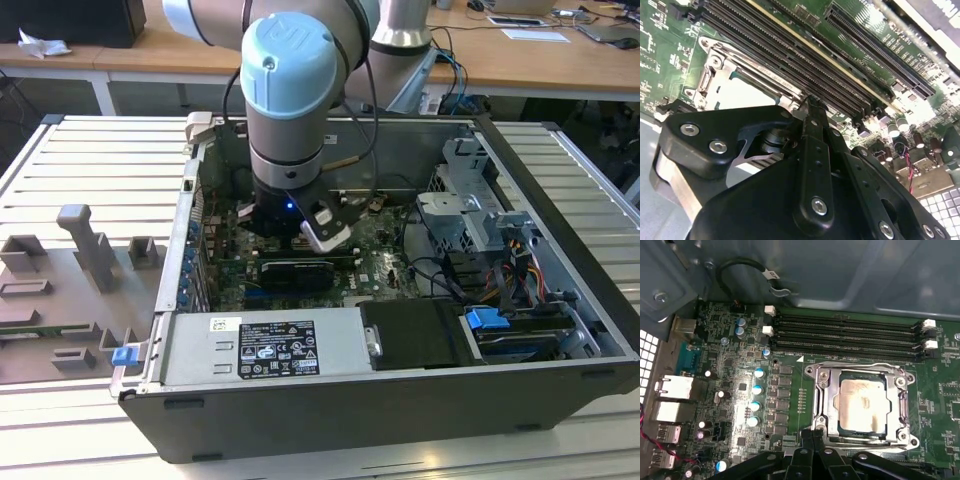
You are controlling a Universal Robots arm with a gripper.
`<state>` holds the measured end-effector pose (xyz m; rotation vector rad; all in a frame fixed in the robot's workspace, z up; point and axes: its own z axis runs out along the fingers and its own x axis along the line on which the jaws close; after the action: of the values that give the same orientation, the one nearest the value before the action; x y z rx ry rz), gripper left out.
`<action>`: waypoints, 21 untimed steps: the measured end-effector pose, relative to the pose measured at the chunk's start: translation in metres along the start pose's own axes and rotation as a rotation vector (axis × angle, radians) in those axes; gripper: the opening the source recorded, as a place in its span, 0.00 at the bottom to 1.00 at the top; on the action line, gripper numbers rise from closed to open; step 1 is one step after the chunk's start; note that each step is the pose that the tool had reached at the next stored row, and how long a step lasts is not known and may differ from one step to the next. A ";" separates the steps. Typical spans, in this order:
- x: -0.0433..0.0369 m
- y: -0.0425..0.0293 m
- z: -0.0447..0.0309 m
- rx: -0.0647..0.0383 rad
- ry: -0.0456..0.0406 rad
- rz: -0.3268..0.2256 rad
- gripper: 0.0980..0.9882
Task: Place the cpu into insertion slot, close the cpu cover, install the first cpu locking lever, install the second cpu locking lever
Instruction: 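Install the second cpu locking lever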
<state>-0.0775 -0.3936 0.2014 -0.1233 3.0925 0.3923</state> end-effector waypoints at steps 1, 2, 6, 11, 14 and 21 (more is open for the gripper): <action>0.0003 -0.0002 0.0007 -0.001 0.0004 -0.001 0.01; 0.0006 -0.0005 0.0016 -0.003 0.0007 -0.002 0.01; 0.0015 -0.0010 0.0041 -0.007 0.0009 -0.006 0.01; 0.0023 -0.0009 0.0041 -0.009 0.0011 -0.007 0.01; 0.0028 -0.0003 0.0021 -0.010 0.0009 -0.006 0.01; 0.0026 0.0017 -0.0058 -0.010 0.0010 -0.007 0.01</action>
<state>-0.0804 -0.3936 0.2074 -0.1339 3.0908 0.4073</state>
